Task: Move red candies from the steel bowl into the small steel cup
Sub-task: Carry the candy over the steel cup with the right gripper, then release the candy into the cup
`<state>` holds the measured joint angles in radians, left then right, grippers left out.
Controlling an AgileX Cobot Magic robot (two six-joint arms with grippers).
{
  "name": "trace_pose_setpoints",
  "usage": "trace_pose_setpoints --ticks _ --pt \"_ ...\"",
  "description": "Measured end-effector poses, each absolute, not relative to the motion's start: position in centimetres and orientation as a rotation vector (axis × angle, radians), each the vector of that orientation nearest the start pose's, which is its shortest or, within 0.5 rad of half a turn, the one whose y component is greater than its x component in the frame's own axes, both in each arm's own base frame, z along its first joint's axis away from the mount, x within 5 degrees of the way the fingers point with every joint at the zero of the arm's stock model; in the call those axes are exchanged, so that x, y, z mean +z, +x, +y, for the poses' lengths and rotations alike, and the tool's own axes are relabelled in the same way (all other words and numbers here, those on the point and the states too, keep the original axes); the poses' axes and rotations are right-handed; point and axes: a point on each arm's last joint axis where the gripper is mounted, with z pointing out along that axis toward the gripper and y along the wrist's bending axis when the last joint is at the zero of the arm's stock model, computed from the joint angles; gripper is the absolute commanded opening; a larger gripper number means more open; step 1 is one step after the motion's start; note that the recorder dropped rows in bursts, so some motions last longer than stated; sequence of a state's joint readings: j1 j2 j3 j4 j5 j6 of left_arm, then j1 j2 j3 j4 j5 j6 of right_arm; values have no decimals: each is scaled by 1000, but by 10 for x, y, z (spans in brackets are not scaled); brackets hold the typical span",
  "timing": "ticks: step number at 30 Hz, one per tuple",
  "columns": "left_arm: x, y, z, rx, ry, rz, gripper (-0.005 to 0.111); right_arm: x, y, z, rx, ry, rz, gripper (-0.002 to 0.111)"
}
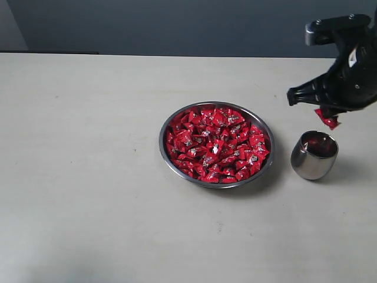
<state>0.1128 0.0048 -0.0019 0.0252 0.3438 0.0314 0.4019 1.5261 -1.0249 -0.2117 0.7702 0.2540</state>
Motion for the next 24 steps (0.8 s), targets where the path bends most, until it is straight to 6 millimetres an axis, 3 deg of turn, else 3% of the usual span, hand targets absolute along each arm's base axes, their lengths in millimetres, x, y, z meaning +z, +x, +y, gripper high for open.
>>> trace_pose_setpoints --ticks 3,9,24 --pt "183 53 7 126 -59 1831 0 232 279 91 -5 -315 2745 -1" --pt "183 53 7 126 -59 1831 0 231 280 96 116 -341 2720 -1" --pt "183 53 7 126 -59 1831 0 204 290 97 42 -414 2777 -1"
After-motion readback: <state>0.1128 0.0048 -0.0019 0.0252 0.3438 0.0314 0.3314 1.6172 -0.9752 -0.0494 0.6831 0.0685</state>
